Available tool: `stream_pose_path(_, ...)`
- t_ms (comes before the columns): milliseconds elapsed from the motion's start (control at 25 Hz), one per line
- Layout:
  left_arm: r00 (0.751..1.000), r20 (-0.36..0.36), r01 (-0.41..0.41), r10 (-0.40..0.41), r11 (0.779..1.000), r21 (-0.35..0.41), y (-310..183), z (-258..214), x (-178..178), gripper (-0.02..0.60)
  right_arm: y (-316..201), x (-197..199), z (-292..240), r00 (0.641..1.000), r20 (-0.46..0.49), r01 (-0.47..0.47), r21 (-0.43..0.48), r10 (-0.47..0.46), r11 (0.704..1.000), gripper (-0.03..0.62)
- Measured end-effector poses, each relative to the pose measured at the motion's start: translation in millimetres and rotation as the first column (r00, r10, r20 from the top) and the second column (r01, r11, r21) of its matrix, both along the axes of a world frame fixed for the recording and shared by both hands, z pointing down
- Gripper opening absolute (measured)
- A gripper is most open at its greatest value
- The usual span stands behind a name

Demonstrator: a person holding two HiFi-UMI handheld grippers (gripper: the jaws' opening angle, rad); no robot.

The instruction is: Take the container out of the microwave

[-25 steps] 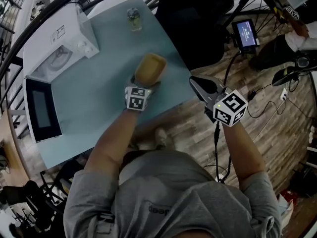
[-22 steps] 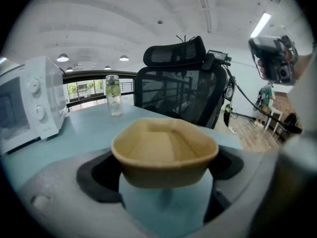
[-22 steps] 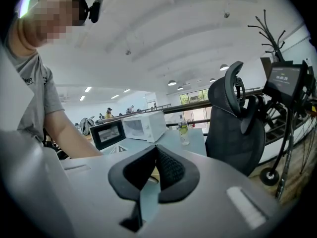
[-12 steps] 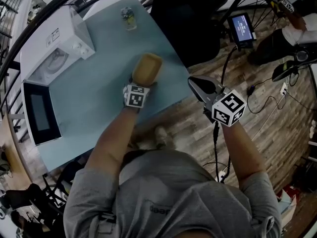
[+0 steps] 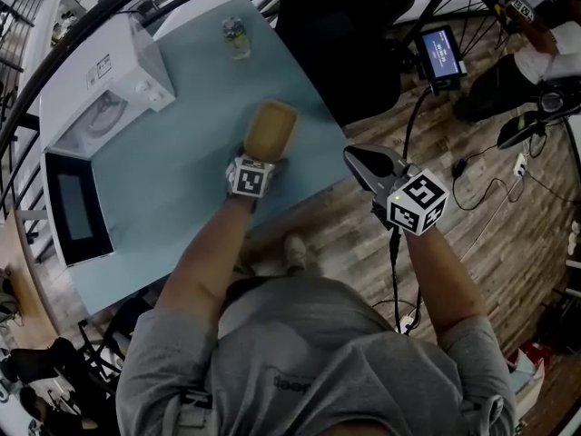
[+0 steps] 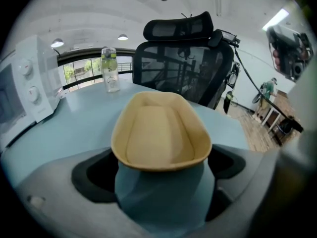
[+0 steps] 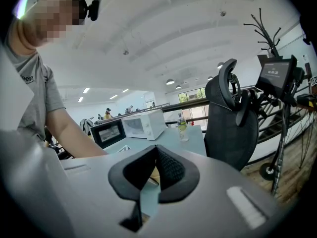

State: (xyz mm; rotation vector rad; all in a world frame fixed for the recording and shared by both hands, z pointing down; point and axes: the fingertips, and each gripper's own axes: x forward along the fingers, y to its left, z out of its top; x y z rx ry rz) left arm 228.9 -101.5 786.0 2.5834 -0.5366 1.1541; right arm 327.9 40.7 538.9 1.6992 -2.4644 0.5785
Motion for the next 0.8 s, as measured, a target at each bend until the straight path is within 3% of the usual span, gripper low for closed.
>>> stream_pose_path(280, 0.998, -0.062, 0.013, -0.014, 1.000, -0.019, 9, -20, -16, 0.560, 0, -3, -6, 1.000, 0.009, -0.001, 0.008, 0.001, 1.000, 0.005)
stream_pose_path(520, 0.978, -0.205, 0.047, -0.048, 0.999, -0.011, 10, -64, -44, 0.548, -7, -13, -19, 1.000, 0.009, 0.024, 0.029, -0.024, 0.999, 0.006)
stream_pose_path(600, 0.957, -0.283, 0.067, -0.065, 0.998, -0.002, 7, -90, -53, 0.516, -8, -17, -23, 1.000, 0.008, 0.028, 0.036, -0.029, 0.999, 0.006)
stream_pose_path(800, 0.871, -0.485, 0.105, -0.075, 0.994, 0.035, 1, -172, -82, 0.417, -16, -33, -30, 0.998, 0.009, 0.056, 0.051, -0.057, 0.997, 0.006)
